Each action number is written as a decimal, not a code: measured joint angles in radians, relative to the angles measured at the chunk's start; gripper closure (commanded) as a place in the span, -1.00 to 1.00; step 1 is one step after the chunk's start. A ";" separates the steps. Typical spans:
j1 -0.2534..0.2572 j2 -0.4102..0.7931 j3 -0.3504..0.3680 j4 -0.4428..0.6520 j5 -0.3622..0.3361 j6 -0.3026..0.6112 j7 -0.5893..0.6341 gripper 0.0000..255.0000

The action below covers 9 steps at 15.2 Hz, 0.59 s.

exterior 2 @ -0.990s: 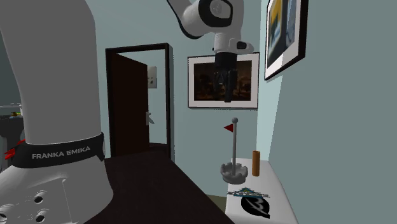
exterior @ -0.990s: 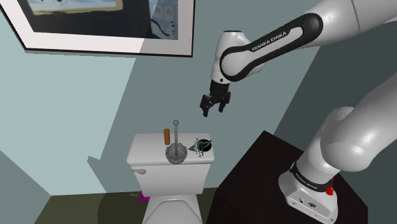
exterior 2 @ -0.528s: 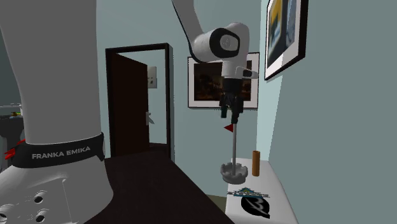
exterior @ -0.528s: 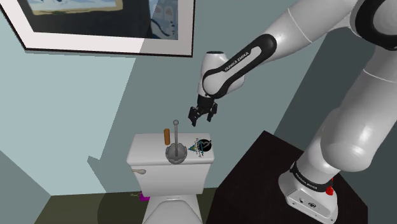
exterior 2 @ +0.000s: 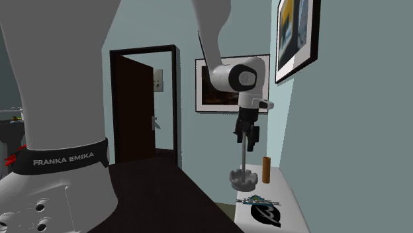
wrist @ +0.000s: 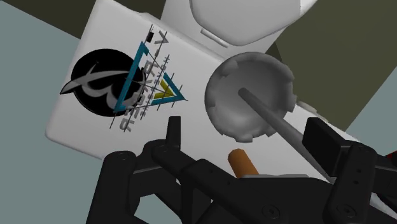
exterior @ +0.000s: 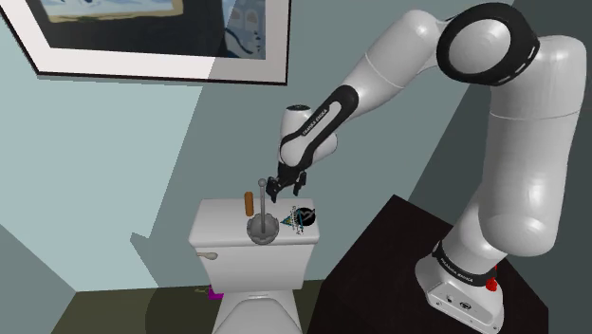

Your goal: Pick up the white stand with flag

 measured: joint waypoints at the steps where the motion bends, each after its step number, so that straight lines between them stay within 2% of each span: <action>1: 0.007 0.040 -0.002 0.033 -0.004 0.008 0.009 -1.00; 5: 0.020 0.205 -0.010 0.157 -0.011 0.049 0.024 -1.00; 9: 0.037 0.357 -0.021 0.305 -0.018 0.051 0.044 -1.00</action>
